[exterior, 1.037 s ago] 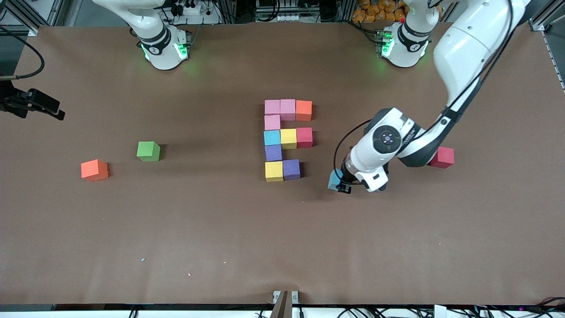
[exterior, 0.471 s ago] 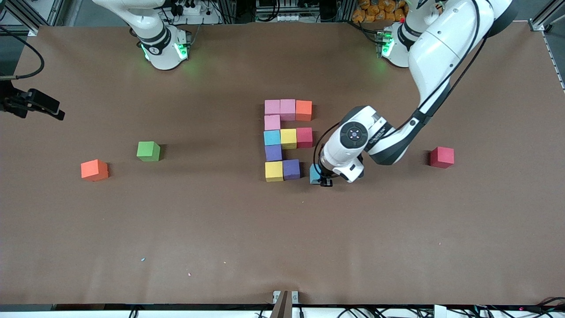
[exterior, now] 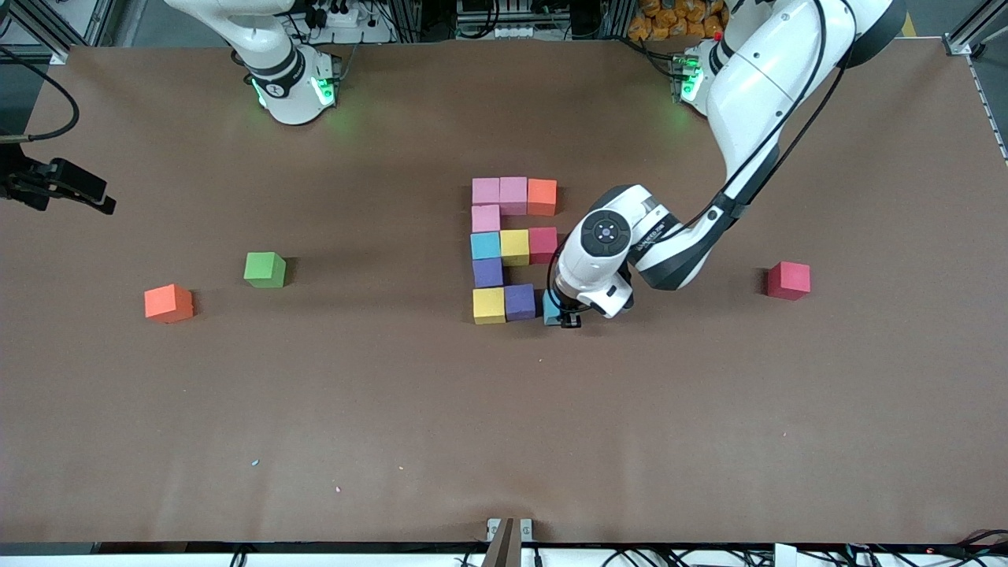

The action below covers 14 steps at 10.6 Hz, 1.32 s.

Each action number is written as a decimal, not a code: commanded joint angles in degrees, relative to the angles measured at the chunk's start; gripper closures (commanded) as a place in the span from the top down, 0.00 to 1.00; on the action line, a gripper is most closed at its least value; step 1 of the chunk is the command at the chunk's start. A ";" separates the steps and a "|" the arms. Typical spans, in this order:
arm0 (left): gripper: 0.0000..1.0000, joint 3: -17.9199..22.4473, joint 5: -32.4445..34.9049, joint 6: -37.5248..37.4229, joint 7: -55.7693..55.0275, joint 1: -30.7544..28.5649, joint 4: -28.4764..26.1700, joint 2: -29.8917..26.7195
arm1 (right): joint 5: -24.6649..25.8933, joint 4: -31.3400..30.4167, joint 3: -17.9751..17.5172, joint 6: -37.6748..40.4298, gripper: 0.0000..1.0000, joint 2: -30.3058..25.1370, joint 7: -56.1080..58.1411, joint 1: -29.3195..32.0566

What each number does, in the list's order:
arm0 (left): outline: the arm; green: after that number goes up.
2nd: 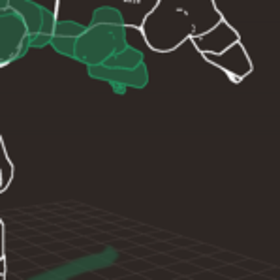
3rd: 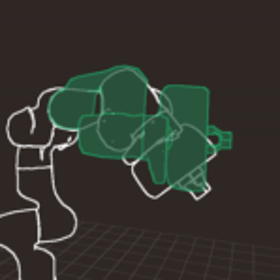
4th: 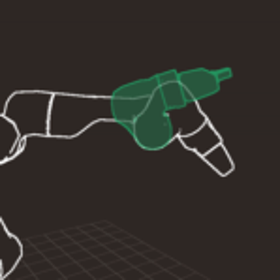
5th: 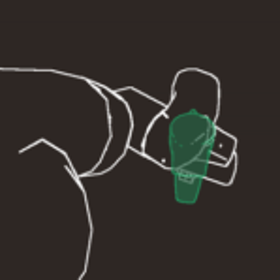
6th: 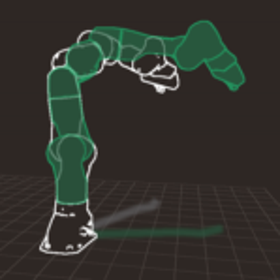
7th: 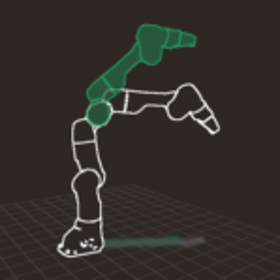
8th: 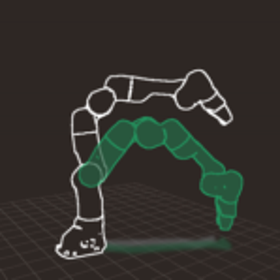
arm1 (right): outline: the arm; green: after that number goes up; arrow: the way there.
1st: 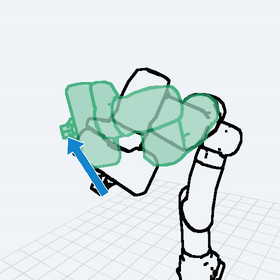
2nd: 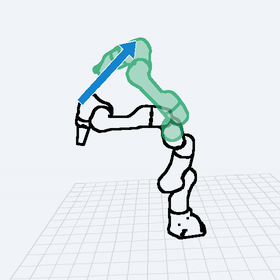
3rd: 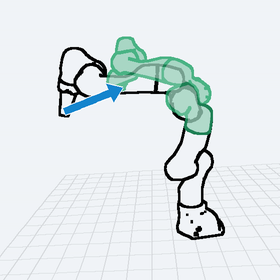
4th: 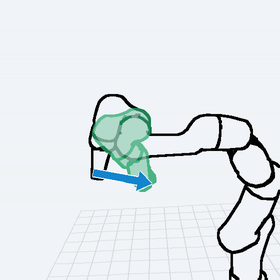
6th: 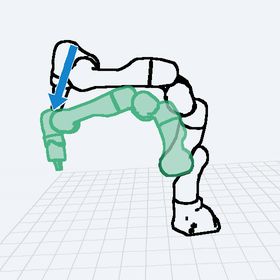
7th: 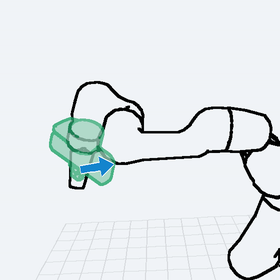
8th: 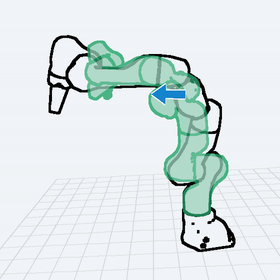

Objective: Arrange 11 blocks into digit 3
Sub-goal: 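Carry the cyan block with the left gripper beside the placed purple, then lower cyan next to purple and open the left gripper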

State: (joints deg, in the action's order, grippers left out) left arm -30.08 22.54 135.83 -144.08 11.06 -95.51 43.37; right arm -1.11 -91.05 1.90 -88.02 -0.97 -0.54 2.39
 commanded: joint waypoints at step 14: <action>0.67 1.42 -0.92 -1.62 -0.06 3.44 3.13 2.42 | -0.03 -1.15 -0.49 -1.19 1.00 -0.87 0.01 0.68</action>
State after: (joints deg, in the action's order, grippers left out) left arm -29.33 22.53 135.08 -144.08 13.51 -94.24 44.89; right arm -1.12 -91.18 1.89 -88.67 -0.97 -0.54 2.39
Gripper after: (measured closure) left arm 0.436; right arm 0.000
